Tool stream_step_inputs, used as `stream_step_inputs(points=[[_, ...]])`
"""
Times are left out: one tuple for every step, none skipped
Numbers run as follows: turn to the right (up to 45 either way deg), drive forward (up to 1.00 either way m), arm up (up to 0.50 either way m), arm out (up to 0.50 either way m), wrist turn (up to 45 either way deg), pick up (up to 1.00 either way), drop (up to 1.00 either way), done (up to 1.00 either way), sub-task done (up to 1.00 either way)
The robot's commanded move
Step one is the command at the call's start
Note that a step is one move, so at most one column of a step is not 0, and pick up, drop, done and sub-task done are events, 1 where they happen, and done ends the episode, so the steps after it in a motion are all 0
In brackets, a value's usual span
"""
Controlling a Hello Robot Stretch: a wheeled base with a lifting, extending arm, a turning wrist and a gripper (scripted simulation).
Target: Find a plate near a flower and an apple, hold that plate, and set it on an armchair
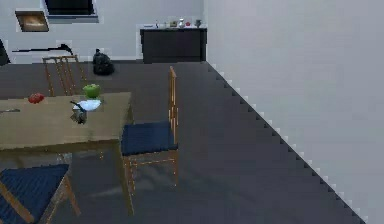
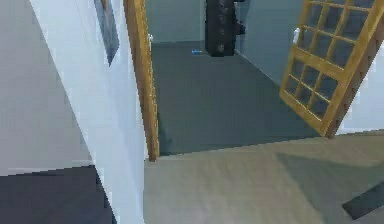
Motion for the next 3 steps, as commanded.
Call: stream_step_inputs(points=[[0.0,0.70,0.00,0.00,0.0,0.00,0.00,0.00,0.00],[-45.0,0.00,0.00,0.00,0.0,0.00,0.00,0.00,0.00],[-45.0,0.00,0.00,0.00,0.0,0.00,0.00,0.00,0.00]])
